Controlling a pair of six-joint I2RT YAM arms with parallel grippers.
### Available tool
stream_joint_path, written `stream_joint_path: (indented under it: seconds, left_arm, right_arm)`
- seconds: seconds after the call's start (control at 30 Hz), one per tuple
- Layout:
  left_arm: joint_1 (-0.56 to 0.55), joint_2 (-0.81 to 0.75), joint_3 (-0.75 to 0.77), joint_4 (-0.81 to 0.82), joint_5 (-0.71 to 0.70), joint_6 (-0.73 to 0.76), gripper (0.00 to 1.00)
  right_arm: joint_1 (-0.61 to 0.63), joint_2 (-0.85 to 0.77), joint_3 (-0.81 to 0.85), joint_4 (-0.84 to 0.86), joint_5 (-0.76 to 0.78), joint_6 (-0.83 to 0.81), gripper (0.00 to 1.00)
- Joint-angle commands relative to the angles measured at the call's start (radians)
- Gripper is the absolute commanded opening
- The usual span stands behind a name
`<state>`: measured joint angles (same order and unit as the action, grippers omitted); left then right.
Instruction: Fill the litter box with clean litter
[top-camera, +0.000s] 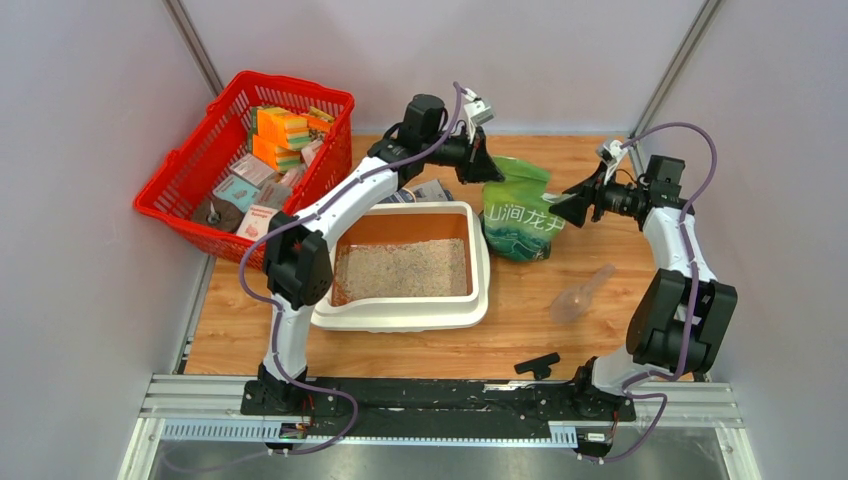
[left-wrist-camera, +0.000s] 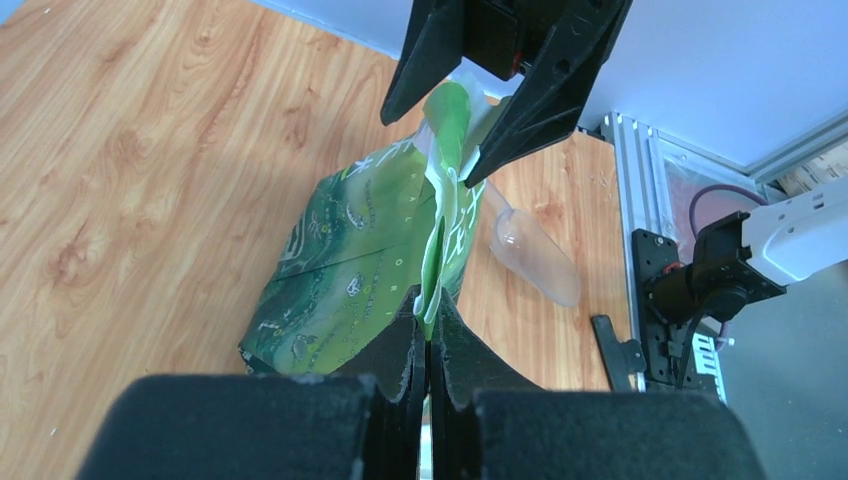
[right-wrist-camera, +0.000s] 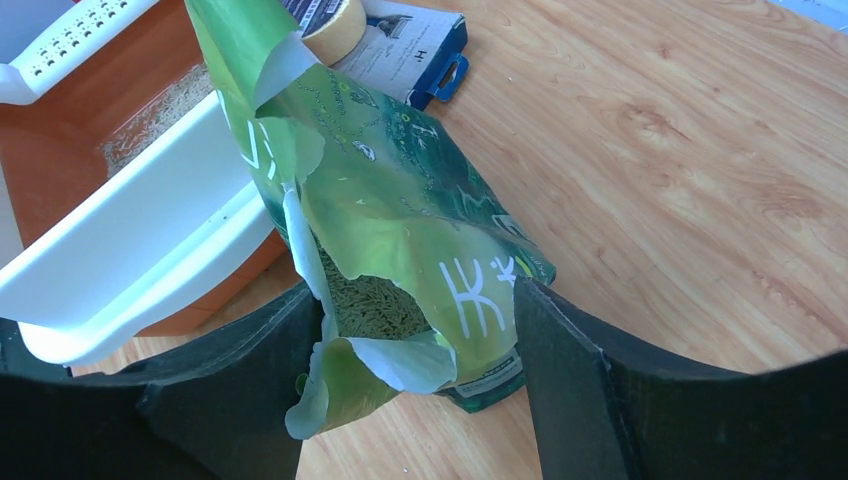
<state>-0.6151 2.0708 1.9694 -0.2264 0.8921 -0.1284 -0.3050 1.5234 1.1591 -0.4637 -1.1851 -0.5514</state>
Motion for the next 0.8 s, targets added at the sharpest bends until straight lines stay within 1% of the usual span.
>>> stream_joint_path:
  seconds: [0.0,0.07,0.1,0.17,0.2,0.3,0.4,0.6,0.67,0.77]
  left_arm:
    - [0.025,0.008,0.040,-0.021,0.015,-0.019,0.00]
    - [0.034,0.011,0.039,-0.022,0.010,-0.022,0.00]
    - [0.037,0.012,0.039,-0.022,0.010,-0.022,0.00]
    - [0.043,0.014,0.039,-0.022,0.010,-0.023,0.00]
    - [0.044,0.015,0.040,-0.021,0.010,-0.027,0.00]
    - [0.049,0.018,0.040,-0.022,0.010,-0.031,0.00]
    - [0.051,0.025,0.039,-0.022,0.011,-0.034,0.00]
    - [0.051,0.028,0.039,-0.017,0.008,-0.039,0.00]
    - [0.051,0.029,0.039,-0.019,0.005,-0.039,0.00]
    - [0.051,0.032,0.046,-0.018,0.001,-0.040,0.00]
  right_arm:
    - [0.001,-0.008,-0.004,0.028,-0.034,0.011,0.70]
    - [0.001,-0.006,-0.010,0.057,-0.033,0.039,0.67]
    - [0.001,-0.005,-0.018,0.069,-0.034,0.056,0.64]
    - [0.001,0.000,-0.025,0.111,-0.039,0.100,0.61]
    - [0.001,0.000,-0.029,0.118,-0.048,0.111,0.57]
    - [0.004,0.006,-0.030,0.125,-0.062,0.131,0.52]
    - [0.009,0.011,-0.032,0.149,-0.079,0.171,0.52]
    - [0.029,0.007,-0.042,0.184,-0.074,0.200,0.55]
    - [0.040,0.006,-0.048,0.189,-0.073,0.199,0.55]
    - [0.050,0.003,-0.056,0.192,-0.065,0.196,0.52]
